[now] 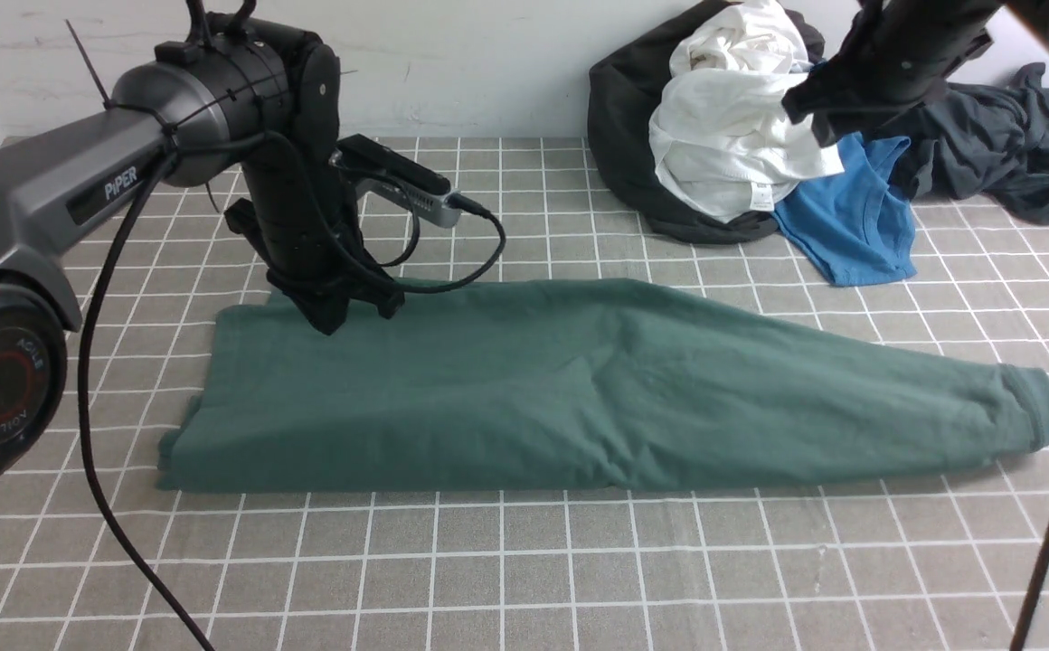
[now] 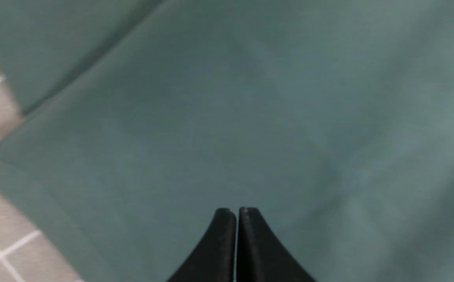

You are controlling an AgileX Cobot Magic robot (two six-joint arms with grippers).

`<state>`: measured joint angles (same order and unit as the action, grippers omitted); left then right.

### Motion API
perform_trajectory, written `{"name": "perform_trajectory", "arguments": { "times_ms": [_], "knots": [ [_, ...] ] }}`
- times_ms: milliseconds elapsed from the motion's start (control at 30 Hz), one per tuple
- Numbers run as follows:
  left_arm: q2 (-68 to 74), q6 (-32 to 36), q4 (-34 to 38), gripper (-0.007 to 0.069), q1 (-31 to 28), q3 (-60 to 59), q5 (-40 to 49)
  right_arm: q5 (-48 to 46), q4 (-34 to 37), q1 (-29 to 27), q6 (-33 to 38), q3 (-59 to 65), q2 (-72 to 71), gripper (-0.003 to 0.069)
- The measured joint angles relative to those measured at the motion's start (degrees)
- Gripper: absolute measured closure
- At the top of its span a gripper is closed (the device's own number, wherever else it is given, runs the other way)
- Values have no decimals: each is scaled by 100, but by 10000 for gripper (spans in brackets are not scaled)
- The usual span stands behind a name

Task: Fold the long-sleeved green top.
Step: Use both arms to drag the lower edge of the fabric forward and fold it over the upper edge, then use the right arm to clamp the right edge of the fabric

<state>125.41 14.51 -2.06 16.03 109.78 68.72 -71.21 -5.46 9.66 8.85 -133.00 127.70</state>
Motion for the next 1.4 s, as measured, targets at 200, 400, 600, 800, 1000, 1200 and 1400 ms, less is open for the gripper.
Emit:
{"name": "perform_trajectory", "arguments": {
  "times_ms": [200, 400, 600, 800, 1000, 1200, 1400],
  "knots": [
    [-553, 31, 73, 632, 107, -160, 112, -17, 141, -75, 34, 1497, -1102, 312],
    [-1602, 40, 129, 632, 95, -1143, 25, -17, 148, -337, 83, 3621, -2325, 312],
    [-2372, 45, 390, 632, 95, -2299, -528, 380, 165, -832, -276, 5085, -2830, 309],
    [-2563, 56, 450, 632, 95, -2841, -911, 1215, 293, -1211, -556, 5385, -2685, 196],
    [-2563, 56, 479, 632, 95, -2865, -1019, 1633, 294, -1280, -696, 5385, -2060, 63],
    [-2563, 56, 479, 632, 95, -2865, -1022, 1737, 99, -1280, -1042, 5385, -1415, 57],
    [-2563, 56, 479, 632, 95, -2865, -1022, 1799, -170, -1280, -1542, 5385, -1098, 69]
  ]
}}
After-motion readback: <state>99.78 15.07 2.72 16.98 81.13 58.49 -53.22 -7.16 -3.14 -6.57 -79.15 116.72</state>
